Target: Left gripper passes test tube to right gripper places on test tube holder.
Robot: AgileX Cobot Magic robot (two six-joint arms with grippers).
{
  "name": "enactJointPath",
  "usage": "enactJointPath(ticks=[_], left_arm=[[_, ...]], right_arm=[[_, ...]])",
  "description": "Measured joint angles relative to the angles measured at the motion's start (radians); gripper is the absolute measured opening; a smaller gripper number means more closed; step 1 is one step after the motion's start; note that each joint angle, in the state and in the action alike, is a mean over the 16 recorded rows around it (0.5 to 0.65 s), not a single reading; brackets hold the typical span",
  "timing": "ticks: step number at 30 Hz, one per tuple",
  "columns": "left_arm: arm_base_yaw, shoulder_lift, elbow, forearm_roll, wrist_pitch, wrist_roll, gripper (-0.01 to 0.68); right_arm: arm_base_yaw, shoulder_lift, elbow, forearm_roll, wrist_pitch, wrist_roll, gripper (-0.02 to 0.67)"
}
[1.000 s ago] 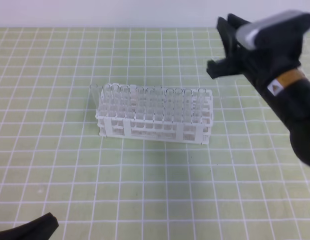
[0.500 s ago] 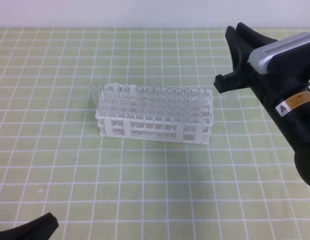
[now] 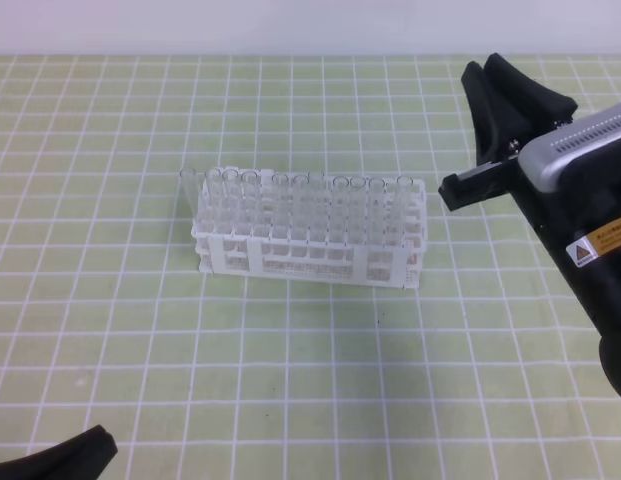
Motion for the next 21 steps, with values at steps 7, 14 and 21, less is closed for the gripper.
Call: enactJointPath(ticks=[7,14,21], left_arm=[[0.000,0.000,-0.002,-0.004,-0.001,0.000,-0.003],[0.000,0.000,-0.001,-0.002,0.000,0.000,-0.002],[0.000,0.000,0.000,0.000,0.000,0.000,-0.002]], right_arm=[[0.000,0.000,0.007,-0.015,-0.006,0.001,0.085],[0.000,0.016,-0.002,-0.007,-0.007,0.021,0.085],[0.000,0.043,-0.039,-0.009,0.021,0.057,0.085]])
